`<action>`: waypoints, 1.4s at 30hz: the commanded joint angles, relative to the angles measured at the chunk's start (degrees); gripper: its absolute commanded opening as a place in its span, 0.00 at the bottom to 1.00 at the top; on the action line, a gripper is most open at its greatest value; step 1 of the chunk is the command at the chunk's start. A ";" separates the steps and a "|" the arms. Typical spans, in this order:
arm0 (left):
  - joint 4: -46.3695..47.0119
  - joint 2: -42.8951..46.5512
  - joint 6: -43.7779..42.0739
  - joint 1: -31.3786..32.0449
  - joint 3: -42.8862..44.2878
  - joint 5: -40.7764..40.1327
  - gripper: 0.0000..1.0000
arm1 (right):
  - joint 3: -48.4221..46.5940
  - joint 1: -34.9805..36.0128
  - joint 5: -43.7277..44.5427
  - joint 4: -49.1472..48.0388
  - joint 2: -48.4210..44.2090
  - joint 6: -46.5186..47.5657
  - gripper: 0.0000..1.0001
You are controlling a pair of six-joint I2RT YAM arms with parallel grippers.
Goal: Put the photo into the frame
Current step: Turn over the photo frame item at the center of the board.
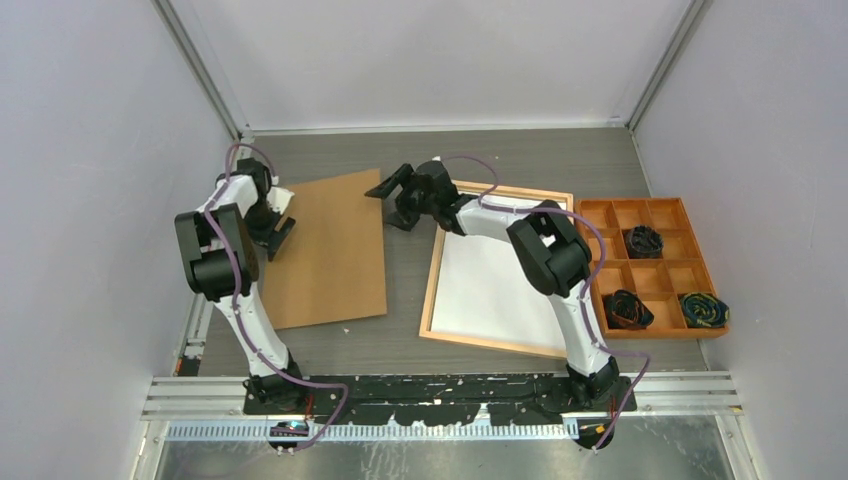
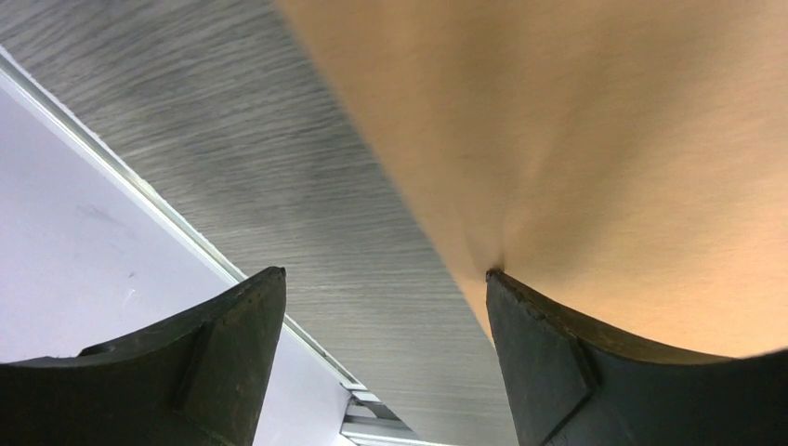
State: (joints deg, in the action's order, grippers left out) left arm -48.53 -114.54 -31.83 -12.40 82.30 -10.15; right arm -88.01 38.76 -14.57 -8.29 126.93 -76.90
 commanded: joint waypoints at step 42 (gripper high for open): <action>-7.13 44.40 -29.94 7.85 -24.52 46.93 1.00 | -3.05 -3.14 -0.99 16.03 -11.51 2.38 0.01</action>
State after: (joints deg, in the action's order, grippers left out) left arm -50.02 -77.91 -45.82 -4.62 63.11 28.75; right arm -91.13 36.25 -15.49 10.74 116.25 -69.76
